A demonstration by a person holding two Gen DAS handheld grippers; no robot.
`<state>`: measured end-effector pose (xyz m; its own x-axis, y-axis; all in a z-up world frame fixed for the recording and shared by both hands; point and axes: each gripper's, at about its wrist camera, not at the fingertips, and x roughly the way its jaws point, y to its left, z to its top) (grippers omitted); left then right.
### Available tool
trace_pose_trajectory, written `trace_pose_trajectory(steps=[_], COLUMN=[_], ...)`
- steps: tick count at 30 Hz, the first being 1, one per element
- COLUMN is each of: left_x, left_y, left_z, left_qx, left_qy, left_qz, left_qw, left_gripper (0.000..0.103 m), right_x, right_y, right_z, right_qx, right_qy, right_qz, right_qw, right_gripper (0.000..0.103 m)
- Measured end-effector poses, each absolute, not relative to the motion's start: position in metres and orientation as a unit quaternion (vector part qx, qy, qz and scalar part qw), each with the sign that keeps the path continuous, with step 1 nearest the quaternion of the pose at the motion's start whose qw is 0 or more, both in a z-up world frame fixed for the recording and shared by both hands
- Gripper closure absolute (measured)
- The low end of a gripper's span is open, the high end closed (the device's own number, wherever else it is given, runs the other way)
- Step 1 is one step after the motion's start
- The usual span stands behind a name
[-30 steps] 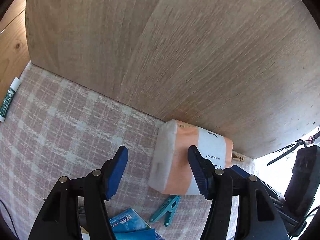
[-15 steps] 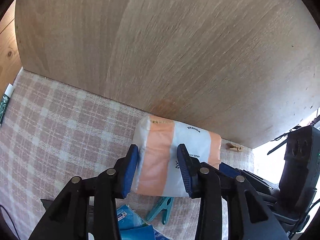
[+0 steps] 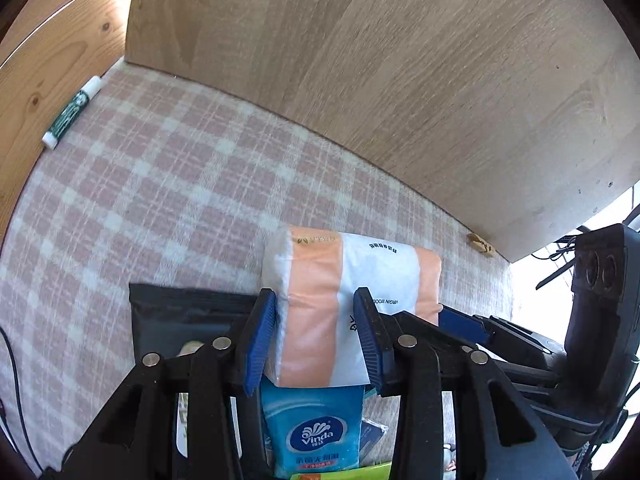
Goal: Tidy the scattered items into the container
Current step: 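Carry the tissue pack with both tools into the tray and release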
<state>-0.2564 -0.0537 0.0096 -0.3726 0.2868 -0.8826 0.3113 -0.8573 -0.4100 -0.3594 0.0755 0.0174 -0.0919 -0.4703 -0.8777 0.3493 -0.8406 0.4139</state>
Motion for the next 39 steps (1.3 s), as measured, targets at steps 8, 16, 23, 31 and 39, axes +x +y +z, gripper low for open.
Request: trace_pose_trajectory(steps=[8, 16, 23, 31, 39], left_x=[-0.208, -0.173, -0.185, -0.210, -0.214], left_y=[-0.006, 0.061, 0.127, 0.183, 0.218], left_z=[0.011, 0.014, 0.014, 0.040, 0.083], left_qx=[0.566, 0.583, 0.597, 0.600, 0.583], left_qy=[0.268, 0.248, 0.234, 0.215, 0.179], left_qz=[-0.780, -0.773, -0.764, -0.765, -0.785], left_qw=[0.001, -0.033, -0.066, -0.091, -0.114], left_gripper=[0.066, 0.066, 0.066, 0.069, 0.068], right_x=[-0.304, -0.248, -0.230, -0.240, -0.235], right_y=[0.117, 0.187, 0.257, 0.323, 0.361], right_z=[0.020, 0.022, 0.025, 0.047, 0.082], right_qx=[0.626, 0.628, 0.616, 0.592, 0.564], right_qy=[-0.034, -0.037, -0.062, -0.091, -0.118], right_qz=[-0.727, -0.732, -0.757, -0.788, -0.806], right_qw=[0.281, 0.260, 0.210, 0.146, 0.138], right_gripper=[0.060, 0.060, 0.063, 0.066, 0.066])
